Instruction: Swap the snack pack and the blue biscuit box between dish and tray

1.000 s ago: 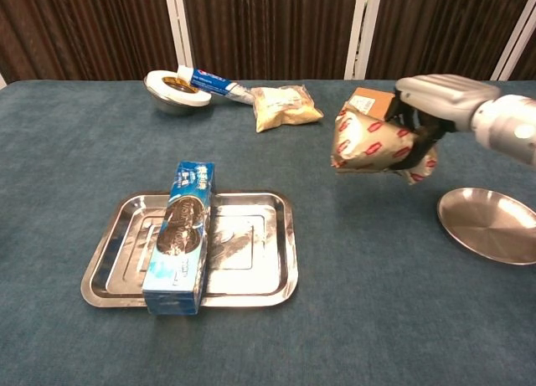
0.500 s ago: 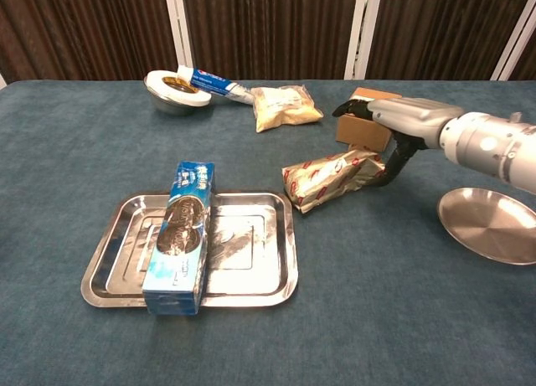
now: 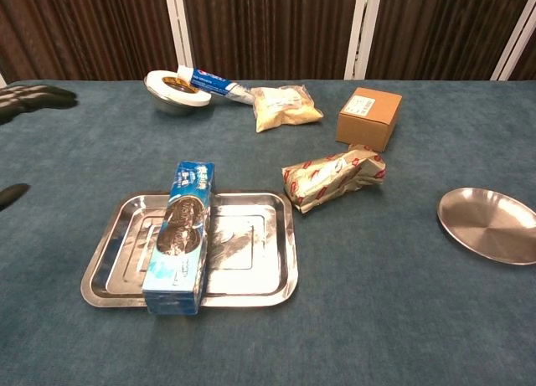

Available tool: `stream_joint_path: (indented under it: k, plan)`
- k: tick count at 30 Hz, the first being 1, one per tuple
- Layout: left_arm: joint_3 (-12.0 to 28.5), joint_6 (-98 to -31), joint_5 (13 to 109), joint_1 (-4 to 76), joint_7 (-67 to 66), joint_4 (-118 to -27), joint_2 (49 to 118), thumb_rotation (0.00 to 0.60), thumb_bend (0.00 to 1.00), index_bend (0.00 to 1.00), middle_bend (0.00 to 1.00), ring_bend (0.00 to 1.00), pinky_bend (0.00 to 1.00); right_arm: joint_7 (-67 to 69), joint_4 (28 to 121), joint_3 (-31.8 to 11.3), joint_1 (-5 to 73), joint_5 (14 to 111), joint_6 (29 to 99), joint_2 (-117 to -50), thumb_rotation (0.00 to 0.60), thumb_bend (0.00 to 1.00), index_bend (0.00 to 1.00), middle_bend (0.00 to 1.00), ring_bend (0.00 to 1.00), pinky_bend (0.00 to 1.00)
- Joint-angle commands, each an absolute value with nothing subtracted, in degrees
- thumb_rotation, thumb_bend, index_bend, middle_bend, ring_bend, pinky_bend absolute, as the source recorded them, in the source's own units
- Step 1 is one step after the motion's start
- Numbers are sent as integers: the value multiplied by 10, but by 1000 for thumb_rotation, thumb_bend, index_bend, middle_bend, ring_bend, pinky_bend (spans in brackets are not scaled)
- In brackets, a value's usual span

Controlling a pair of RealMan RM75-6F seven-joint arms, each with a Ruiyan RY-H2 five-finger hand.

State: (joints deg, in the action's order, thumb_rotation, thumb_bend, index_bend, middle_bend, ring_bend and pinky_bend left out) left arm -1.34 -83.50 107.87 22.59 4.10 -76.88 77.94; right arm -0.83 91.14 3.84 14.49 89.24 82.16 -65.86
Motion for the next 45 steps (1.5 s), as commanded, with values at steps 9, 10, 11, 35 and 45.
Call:
stream_joint_path:
  k: [9, 10, 11, 35, 45]
  plan:
    - [0, -709, 1169, 400, 38, -730, 877, 600, 366, 0, 0, 0, 103, 150, 921, 79, 98, 968, 872, -566, 600, 259, 0, 0, 0, 0]
    - [1, -695, 1164, 407, 34, -718, 881, 600, 365, 0, 0, 0, 98, 154, 922, 81, 98, 972, 869, -564, 600, 260, 0, 0, 0, 0]
    - [-1, -684, 1163, 416, 31, -706, 886, 600, 366, 0, 0, 0, 96, 161, 923, 83, 99, 977, 866, -561, 600, 260, 0, 0, 0, 0]
    - [-52, -694, 1133, 442, 65, -673, 836, 600, 297, 0, 0, 0, 71, 141, 941, 85, 109, 995, 802, -562, 600, 260, 0, 0, 0, 0]
    - [-70, -690, 1137, 452, 51, -628, 863, 600, 298, 0, 0, 0, 72, 146, 939, 81, 109, 997, 796, -561, 600, 260, 0, 0, 0, 0]
